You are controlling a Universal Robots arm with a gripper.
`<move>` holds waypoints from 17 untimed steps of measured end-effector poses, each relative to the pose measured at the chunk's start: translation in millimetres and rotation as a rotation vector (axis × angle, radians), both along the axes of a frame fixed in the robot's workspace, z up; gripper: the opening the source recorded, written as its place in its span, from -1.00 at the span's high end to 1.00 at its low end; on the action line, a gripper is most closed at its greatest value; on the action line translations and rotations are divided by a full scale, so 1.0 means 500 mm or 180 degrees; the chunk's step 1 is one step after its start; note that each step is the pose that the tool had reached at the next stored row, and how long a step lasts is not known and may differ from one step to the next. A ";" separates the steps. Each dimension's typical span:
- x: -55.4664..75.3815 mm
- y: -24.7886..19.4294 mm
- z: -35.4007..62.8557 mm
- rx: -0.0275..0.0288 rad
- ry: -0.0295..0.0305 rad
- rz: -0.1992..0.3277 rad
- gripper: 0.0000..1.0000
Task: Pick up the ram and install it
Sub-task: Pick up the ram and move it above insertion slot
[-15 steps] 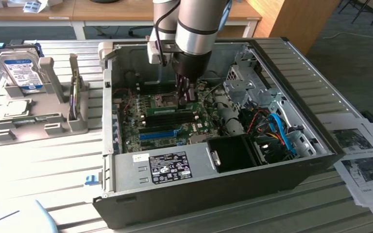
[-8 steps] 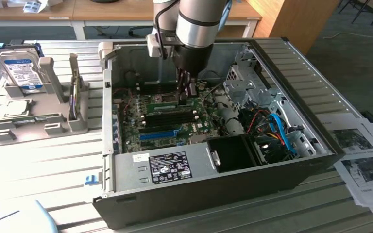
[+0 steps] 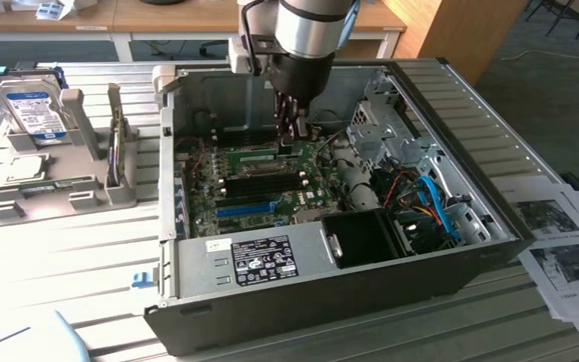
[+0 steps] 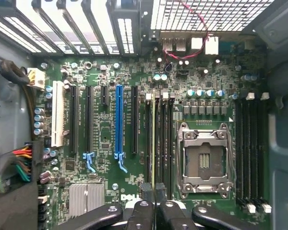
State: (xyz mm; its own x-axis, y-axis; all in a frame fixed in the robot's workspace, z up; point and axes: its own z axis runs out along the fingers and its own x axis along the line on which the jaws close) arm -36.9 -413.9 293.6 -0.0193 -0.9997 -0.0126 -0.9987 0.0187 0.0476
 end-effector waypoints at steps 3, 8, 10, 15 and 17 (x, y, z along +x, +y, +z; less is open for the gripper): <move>0.000 0.0000 0.014 -0.0001 0.0000 0.0000 0.78; 0.000 0.0000 0.033 -0.0003 0.0000 0.0000 0.78; 0.000 0.0000 0.041 -0.0004 0.0000 0.0000 0.78; 0.000 0.0000 0.060 -0.0008 0.0000 0.0000 0.78; 0.000 0.0000 0.066 -0.0009 0.0000 0.0000 0.78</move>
